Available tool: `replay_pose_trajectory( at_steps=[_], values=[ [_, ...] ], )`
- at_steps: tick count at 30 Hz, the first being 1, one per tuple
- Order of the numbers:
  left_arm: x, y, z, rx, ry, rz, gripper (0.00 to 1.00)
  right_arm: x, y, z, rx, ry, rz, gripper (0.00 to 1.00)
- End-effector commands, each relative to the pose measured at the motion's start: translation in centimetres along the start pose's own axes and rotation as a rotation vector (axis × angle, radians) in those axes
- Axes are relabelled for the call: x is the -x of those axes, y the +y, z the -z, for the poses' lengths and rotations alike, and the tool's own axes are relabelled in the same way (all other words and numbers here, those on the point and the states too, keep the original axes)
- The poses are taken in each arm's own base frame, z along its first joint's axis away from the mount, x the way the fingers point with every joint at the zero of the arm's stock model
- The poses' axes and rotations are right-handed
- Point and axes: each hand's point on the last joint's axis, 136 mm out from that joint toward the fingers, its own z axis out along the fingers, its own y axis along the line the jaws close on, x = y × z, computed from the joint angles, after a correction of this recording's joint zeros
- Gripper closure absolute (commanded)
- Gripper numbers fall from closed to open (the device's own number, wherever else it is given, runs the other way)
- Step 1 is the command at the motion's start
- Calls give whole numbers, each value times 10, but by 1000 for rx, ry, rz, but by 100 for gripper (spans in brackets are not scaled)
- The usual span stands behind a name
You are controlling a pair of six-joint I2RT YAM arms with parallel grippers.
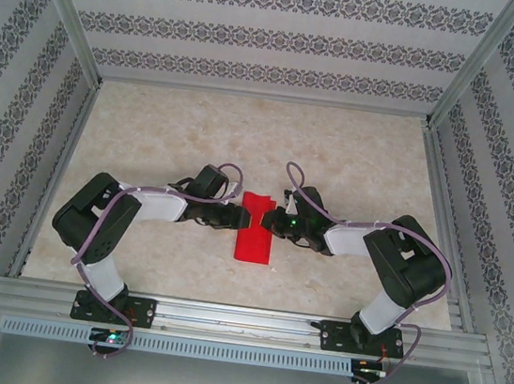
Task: Fold a paper plane with a square sheet of paper (fold left side to right side)
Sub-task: First fold in half a square sheet of paper at the center of the table.
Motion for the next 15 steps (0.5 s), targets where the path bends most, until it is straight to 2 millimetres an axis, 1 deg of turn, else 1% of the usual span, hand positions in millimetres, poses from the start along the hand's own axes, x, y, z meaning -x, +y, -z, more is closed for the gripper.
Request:
replay_pose_trajectory(
  at_steps=[1,5,8,11,15],
  values=[
    [4,-3,-8,6,-6,-6,54,-3,0,4,-12,-11,7,88],
    [1,1,-14,30,8,-16,56,-3,1,6,-13,-18,12,84],
    [-4,5,-19,53,33,-26,59,-3,2,8,-12,-21,17,81],
    [-9,10,-24,73,54,-30,60,-2,1,12,-21,-31,23,76],
    [-14,15,-29,93,86,-23,60,1,-4,22,-62,-65,40,70]
  ],
)
